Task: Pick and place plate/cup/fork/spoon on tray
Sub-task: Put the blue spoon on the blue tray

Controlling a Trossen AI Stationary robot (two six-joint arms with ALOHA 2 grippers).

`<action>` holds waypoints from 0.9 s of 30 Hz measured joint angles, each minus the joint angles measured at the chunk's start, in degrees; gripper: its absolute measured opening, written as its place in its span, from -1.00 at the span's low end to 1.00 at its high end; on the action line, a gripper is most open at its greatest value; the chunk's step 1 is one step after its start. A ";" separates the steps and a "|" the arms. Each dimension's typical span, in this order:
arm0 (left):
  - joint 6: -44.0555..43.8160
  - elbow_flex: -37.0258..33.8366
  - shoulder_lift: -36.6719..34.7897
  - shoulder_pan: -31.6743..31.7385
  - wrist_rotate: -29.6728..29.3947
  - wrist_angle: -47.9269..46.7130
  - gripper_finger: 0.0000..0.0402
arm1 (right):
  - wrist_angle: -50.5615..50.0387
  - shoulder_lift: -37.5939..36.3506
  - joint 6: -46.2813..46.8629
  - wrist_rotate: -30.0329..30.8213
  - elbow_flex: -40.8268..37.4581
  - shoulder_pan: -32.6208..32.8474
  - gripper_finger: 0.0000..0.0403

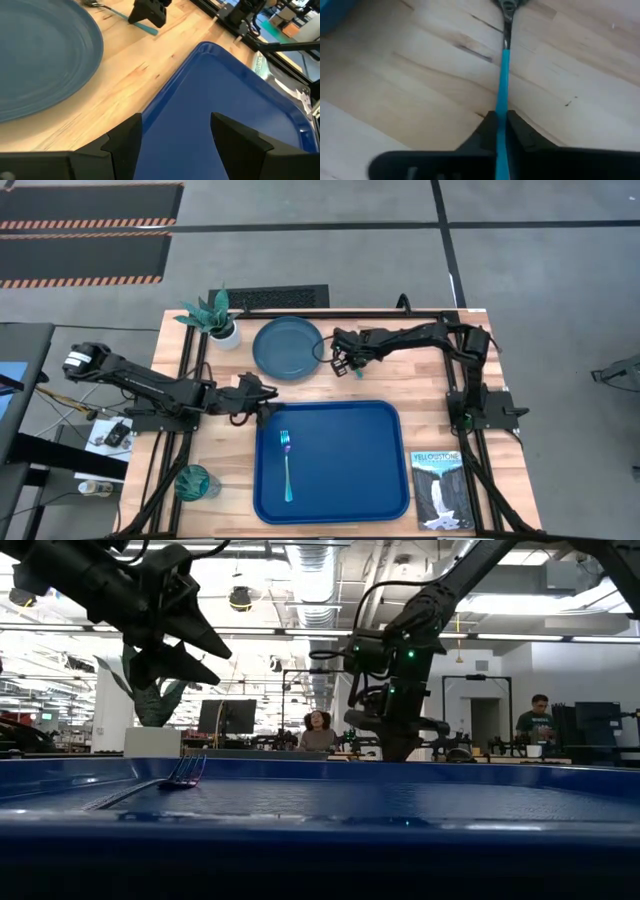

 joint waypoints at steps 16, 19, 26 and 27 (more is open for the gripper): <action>-9.35 0.00 0.00 7.02 0.75 4.11 0.10 | -4.01 -15.83 -0.02 5.71 -0.28 9.43 -0.97; -8.56 0.00 0.00 9.25 3.05 7.62 0.10 | -5.94 -18.54 1.55 9.56 -0.26 13.43 -0.97; -6.82 0.00 0.00 13.59 8.82 10.01 0.11 | -8.91 -18.37 1.57 13.95 -0.20 15.84 -0.87; -6.11 0.00 0.00 14.10 10.02 10.01 0.11 | -8.72 -17.62 0.78 12.09 -0.22 14.96 -0.81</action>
